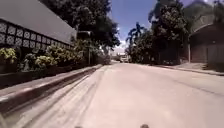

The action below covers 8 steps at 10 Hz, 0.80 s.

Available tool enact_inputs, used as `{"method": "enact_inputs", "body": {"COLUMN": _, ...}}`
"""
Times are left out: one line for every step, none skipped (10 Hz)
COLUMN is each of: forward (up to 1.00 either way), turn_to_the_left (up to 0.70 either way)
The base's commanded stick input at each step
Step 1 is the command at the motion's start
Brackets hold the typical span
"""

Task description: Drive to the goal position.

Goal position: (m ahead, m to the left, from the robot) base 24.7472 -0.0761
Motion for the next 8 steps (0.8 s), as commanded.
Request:
{"method": "enact_inputs", "body": {"forward": 1.00, "turn_to_the_left": 0.00}}
{"method": "enact_inputs", "body": {"forward": 1.00, "turn_to_the_left": 0.00}}
{"method": "enact_inputs", "body": {"forward": 1.00, "turn_to_the_left": -0.05}}
{"method": "enact_inputs", "body": {"forward": 1.00, "turn_to_the_left": -0.25}}
{"method": "enact_inputs", "body": {"forward": 1.00, "turn_to_the_left": -0.05}}
{"method": "enact_inputs", "body": {"forward": 1.00, "turn_to_the_left": 0.00}}
{"method": "enact_inputs", "body": {"forward": 1.00, "turn_to_the_left": 0.00}}
{"method": "enact_inputs", "body": {"forward": 1.00, "turn_to_the_left": 0.00}}
